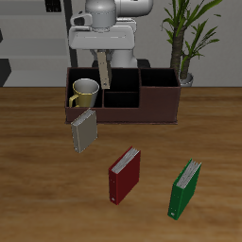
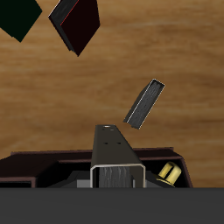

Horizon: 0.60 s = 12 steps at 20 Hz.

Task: Place the white-yellow mug into the back desk caddy's left compartment and place the right yellow book into the back desk caddy's right compartment

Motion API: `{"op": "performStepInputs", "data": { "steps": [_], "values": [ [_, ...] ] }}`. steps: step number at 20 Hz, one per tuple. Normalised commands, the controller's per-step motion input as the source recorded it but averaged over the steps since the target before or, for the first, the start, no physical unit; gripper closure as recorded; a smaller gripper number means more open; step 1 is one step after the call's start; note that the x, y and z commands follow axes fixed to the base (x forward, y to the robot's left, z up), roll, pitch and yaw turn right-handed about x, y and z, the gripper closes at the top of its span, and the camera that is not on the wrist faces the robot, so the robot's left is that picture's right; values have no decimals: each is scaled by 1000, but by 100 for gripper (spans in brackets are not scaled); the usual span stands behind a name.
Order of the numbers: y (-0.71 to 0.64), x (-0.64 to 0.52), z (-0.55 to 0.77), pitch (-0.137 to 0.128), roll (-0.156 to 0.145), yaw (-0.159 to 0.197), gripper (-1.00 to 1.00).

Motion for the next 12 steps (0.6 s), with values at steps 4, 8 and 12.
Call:
{"op": "performStepInputs", "data": {
  "steps": [4,8,12],
  "values": [
    [476,-342,-105,49,11,-14,100],
    [363,-368,21,6,14,-70,100],
    [326,-379,71,1,-10,-44,100]
  ]
}}
